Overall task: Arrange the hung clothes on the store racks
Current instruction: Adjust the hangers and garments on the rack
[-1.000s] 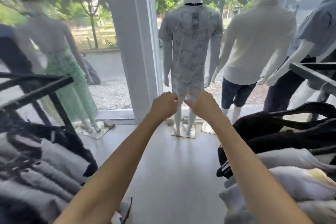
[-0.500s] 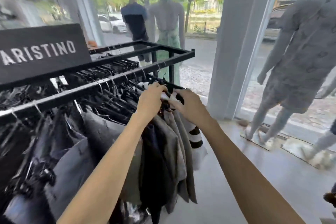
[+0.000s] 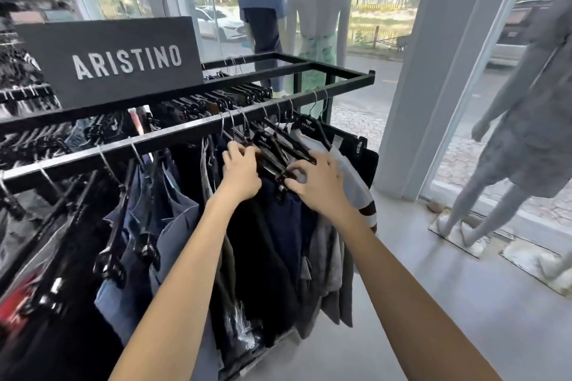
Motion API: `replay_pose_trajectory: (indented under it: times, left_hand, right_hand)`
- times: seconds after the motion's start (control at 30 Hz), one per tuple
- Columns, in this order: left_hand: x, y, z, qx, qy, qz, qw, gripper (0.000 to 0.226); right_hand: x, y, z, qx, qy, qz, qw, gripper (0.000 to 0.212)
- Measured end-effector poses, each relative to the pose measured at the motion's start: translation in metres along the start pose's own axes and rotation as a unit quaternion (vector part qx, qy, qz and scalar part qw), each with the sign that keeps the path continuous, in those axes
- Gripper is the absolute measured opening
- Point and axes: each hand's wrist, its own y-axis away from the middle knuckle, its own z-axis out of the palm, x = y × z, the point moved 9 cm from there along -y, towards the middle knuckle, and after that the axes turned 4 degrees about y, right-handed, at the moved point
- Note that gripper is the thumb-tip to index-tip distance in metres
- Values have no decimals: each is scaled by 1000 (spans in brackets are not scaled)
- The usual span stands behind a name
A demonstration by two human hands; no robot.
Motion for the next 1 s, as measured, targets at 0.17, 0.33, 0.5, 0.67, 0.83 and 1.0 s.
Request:
replay_pose_trajectory:
  times: [0.17, 0.33, 0.5, 0.67, 0.83, 1.0]
  left_hand:
    - [-39, 3, -18, -17, 46, -71, 996, 59]
    - [-53, 7, -21, -44, 102, -87, 990, 46]
    - [-88, 30, -27, -14, 60, -146, 987, 49]
    - [-105, 53, -37, 26, 42, -177, 983, 52]
    - [-95, 42, -25, -7, 108, -184, 977, 48]
    - [-87, 32, -18, 33, 270, -224, 936, 44]
  right_hand:
    - [-18, 9, 4, 40, 4, -6, 999, 29]
    - [-26, 15, 7, 40, 3, 10, 999, 37]
    - [-34, 18, 8, 37, 25, 19, 999, 37]
    - [-51, 23, 14, 63, 114, 37, 991, 32]
    - [-111, 31, 34, 199, 48, -137, 969, 18]
    - [-103, 24, 50, 153, 62, -60, 984, 62]
